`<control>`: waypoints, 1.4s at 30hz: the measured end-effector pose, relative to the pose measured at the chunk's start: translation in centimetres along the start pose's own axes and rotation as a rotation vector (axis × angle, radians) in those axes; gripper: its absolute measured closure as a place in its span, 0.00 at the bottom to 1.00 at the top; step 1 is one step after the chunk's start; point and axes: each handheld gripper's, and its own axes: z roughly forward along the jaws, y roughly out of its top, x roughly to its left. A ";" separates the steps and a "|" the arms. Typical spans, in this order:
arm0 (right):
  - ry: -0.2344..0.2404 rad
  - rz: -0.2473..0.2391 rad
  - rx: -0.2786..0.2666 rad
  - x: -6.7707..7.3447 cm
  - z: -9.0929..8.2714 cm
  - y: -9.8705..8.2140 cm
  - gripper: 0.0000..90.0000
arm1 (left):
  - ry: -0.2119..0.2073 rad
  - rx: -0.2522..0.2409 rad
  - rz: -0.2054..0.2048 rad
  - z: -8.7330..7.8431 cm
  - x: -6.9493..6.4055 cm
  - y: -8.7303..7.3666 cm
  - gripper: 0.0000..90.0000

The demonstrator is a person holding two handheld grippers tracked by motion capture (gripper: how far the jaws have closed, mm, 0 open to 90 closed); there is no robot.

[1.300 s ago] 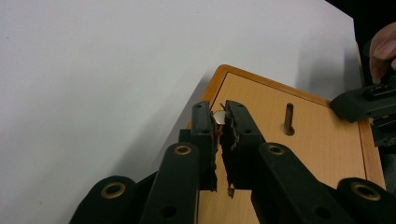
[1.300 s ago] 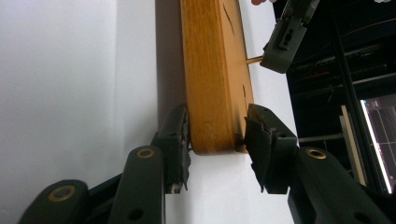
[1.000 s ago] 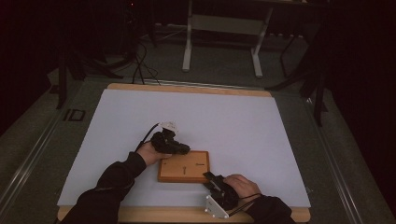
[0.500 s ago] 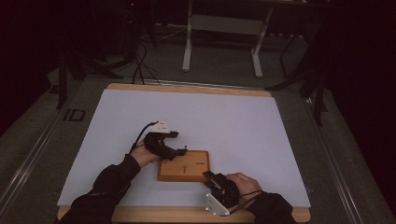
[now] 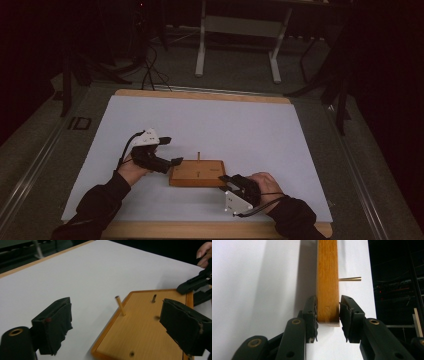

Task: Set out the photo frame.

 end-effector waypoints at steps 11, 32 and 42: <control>0.053 0.034 -0.020 -2.1 -0.1 -0.1 0.76 | 0.061 -0.040 -0.029 -3.2 -0.2 -2.2 0.10; 0.197 0.170 -0.054 -7.2 0.5 -0.9 0.78 | 0.051 -0.066 -0.065 -3.3 -1.8 -4.9 0.10; 0.291 0.250 -0.061 -9.6 1.2 -1.5 0.78 | 0.056 -0.066 -0.076 -3.2 -1.5 -5.3 0.10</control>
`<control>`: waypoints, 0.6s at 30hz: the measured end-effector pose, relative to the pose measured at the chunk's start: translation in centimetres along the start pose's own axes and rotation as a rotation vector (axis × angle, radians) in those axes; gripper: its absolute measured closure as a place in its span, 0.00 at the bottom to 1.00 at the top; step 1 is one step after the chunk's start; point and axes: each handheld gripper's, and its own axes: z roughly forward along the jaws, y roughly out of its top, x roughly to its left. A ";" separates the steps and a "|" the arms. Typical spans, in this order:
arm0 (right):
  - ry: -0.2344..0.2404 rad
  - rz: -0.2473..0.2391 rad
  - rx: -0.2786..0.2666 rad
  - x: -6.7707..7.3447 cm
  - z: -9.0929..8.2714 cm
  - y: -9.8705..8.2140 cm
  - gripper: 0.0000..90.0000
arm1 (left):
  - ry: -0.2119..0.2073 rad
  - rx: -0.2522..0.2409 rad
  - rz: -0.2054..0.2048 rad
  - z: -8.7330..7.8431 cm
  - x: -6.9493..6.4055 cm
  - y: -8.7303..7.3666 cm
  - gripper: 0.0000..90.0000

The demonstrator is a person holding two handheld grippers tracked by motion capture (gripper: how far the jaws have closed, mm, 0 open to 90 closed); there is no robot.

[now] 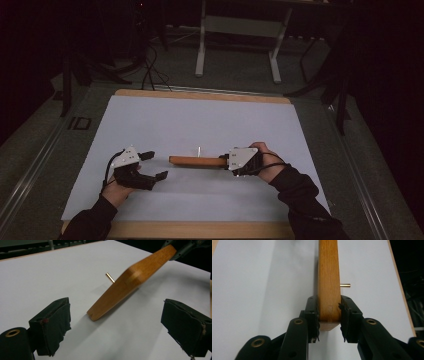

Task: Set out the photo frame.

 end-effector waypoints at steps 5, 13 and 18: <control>0.033 0.040 -0.003 -1.1 0.0 -0.1 0.78 | -0.005 -0.002 -0.007 0.1 0.0 -0.2 0.10; 0.036 0.103 0.003 -2.6 0.3 -0.2 0.77 | -0.006 -0.005 0.000 0.2 -0.1 -0.3 0.10; 0.026 0.170 0.004 -3.6 0.7 -0.4 0.75 | -0.009 0.002 0.001 0.4 -0.1 -0.5 0.10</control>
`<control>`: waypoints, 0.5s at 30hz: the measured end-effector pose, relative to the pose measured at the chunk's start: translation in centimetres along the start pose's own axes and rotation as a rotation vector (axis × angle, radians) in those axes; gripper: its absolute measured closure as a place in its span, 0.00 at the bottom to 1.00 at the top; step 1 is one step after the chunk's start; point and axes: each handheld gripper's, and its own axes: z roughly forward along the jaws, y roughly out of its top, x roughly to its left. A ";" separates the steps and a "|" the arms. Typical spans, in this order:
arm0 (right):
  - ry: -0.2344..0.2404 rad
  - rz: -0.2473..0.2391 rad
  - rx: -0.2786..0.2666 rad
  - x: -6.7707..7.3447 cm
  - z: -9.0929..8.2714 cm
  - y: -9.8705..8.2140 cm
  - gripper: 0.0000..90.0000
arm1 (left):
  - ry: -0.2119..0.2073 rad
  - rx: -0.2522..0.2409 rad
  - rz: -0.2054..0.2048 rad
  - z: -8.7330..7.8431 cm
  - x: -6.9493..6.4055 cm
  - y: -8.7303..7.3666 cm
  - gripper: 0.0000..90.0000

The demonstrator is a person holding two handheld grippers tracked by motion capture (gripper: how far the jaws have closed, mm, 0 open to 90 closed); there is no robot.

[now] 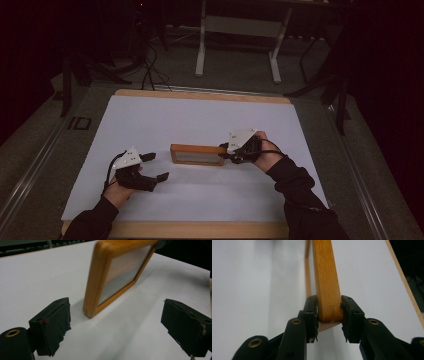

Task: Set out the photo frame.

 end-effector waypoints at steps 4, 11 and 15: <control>-0.014 0.047 -0.001 -0.8 0.4 -0.1 0.74 | -0.002 0.004 0.001 0.1 0.0 -0.1 0.10; 0.000 0.098 -0.009 -2.1 0.8 -0.3 0.73 | -0.003 -0.001 0.001 0.0 0.0 -0.1 0.10; 0.005 0.106 -0.008 -2.6 1.0 -0.3 0.73 | -0.006 0.000 0.001 0.1 0.0 -0.1 0.10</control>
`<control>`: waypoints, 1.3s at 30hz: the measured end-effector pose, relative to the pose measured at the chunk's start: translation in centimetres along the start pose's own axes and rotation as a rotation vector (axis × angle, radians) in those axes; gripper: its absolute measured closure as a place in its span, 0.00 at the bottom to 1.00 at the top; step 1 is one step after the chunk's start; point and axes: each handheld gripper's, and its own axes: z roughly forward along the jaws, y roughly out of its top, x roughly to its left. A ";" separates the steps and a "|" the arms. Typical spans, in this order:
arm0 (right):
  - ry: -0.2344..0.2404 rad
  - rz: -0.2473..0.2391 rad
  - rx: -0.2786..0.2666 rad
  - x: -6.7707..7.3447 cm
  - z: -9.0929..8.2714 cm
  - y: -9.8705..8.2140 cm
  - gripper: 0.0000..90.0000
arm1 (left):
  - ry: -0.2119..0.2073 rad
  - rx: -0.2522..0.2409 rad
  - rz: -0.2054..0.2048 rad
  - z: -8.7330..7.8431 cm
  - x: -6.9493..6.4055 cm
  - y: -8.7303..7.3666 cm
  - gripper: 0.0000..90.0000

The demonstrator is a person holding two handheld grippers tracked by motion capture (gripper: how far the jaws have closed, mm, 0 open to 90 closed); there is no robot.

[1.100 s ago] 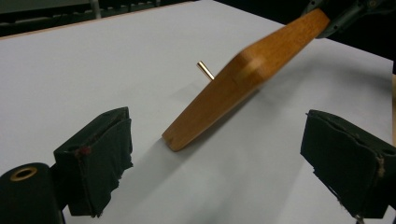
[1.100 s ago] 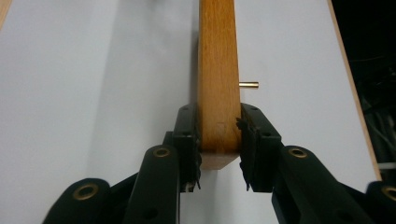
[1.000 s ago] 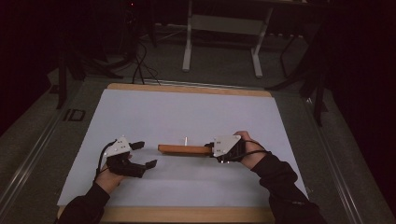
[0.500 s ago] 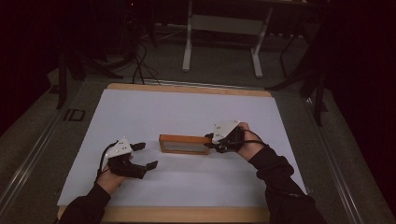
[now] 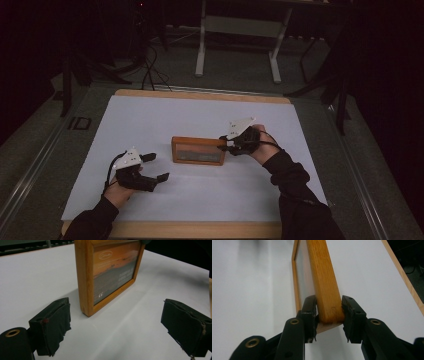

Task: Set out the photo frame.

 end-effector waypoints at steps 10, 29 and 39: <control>0.059 0.012 0.015 -1.9 0.4 0.2 0.73 | -0.007 0.003 -0.002 0.1 0.1 -0.2 0.10; 0.079 0.072 -0.015 -3.9 1.4 -0.4 0.71 | -0.017 0.015 0.002 0.3 0.1 -0.3 0.10; 0.082 0.070 -0.004 -4.7 1.8 -0.4 0.69 | -0.019 0.018 0.004 0.3 0.1 -0.4 0.10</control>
